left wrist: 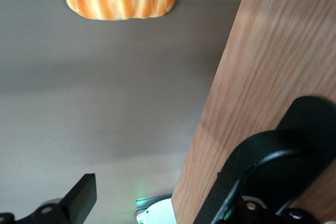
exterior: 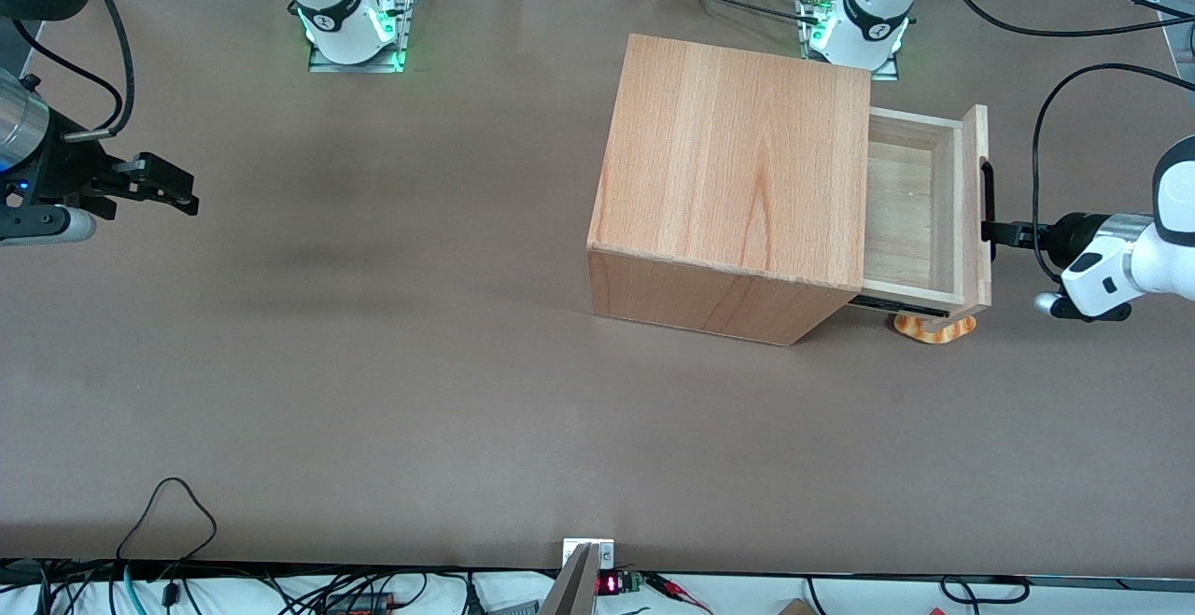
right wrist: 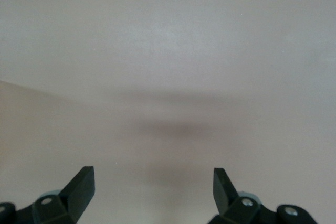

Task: Open top drawer with left arm
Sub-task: 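Pull the handle with the left gripper, sliding the drawer out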

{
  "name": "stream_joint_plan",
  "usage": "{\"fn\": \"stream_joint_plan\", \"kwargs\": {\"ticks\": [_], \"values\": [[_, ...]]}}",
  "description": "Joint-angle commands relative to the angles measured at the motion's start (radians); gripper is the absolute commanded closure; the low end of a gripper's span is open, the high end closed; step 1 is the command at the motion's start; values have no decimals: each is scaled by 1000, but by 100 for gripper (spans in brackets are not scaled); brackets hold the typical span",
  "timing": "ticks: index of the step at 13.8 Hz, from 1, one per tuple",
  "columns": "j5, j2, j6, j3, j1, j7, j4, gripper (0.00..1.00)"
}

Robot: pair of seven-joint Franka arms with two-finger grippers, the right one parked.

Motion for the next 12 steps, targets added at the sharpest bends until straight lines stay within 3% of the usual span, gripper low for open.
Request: {"fn": "stream_joint_plan", "kwargs": {"ticks": [1, 12], "values": [[44, 51, 17, 0, 44, 1, 67, 0], [33, 113, 17, -1, 121, 11, 151, 0]]}}
